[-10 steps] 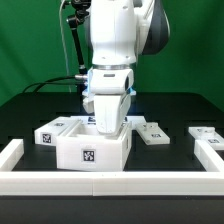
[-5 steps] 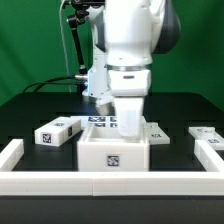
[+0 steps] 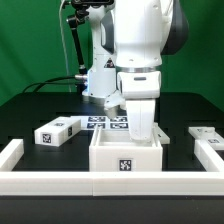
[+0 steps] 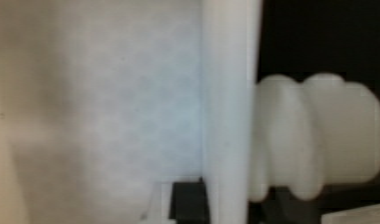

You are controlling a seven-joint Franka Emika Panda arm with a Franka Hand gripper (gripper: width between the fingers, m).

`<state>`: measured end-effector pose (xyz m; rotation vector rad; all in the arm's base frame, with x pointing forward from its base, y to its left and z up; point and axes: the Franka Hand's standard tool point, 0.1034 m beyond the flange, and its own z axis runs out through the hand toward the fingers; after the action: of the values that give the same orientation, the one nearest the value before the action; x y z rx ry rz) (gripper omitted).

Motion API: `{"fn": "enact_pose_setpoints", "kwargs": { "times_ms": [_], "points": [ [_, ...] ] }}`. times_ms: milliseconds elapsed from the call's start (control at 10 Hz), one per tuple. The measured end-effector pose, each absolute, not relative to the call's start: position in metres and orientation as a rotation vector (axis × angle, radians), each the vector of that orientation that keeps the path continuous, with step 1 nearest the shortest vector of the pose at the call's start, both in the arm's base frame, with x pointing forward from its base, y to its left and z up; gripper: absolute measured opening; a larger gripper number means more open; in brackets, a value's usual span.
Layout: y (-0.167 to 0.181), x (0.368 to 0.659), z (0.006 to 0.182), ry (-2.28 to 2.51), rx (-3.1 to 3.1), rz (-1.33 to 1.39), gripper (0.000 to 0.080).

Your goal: Assemble cabinet

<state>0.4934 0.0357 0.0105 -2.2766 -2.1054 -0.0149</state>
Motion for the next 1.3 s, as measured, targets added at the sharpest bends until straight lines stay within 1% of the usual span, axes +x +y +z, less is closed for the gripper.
{"fn": "enact_pose_setpoints", "kwargs": {
  "times_ms": [200, 500, 700, 1100, 1300],
  "points": [
    [0.045, 0.497, 0.01, -2.118, -2.26, -0.027, 0.0035],
    [0.076, 0.51, 0.01, -2.144, -2.23, -0.071, 0.0035],
    [0.09, 0.519, 0.01, -2.16, -2.215, -0.077, 0.0035],
    [0.113, 0.522, 0.01, -2.154, -2.181, -0.013, 0.0035],
    [0.115, 0.522, 0.01, -2.148, -2.187, -0.014, 0.0035]
  ]
}}
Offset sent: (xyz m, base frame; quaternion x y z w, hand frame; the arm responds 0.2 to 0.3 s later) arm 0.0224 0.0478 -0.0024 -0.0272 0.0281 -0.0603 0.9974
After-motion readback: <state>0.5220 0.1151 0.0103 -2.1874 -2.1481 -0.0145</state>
